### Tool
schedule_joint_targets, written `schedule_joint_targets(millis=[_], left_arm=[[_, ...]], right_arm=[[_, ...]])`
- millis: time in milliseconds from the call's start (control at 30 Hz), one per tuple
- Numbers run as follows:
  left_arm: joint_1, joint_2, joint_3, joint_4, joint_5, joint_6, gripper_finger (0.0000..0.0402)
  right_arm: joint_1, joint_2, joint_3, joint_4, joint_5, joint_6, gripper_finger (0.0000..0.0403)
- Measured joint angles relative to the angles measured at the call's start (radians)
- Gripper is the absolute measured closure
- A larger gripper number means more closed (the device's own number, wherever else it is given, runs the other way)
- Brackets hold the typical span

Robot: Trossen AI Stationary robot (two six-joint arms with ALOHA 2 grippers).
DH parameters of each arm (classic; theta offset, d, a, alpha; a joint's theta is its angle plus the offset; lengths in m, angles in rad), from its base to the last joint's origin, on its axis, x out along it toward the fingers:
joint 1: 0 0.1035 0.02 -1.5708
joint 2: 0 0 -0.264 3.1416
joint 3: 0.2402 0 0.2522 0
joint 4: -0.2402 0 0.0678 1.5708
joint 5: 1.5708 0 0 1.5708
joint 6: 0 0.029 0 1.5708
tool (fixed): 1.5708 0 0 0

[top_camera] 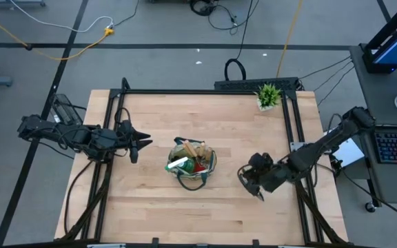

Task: Pick & Place Garden tools in Gardening bag
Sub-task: Put the green shear scissors into the white gardening bag

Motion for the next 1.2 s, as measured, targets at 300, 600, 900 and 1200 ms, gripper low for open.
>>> schedule_joint_targets(millis=[300,600,900,1200], left_arm=[[0.0,0.0,0.0,0.0,0.0,0.0,0.0272],[0.0,0.0,0.0,0.0,0.0,-0.005,0.0272],[0.0,0.0,0.0,0.0,0.001,-0.008,0.0272],[0.0,0.0,0.0,0.0,0.001,-0.008,0.0272]], right_arm=[[-0.016,-0.127,0.002,0.351,0.018,-0.243,0.0357],[-0.016,-0.16,0.002,0.774,-0.22,-0.508,0.0357],[-0.016,-0.159,0.002,1.093,-0.438,-0.653,0.0357],[-0.014,-0.159,0.002,1.34,-0.582,-0.817,0.0357]])
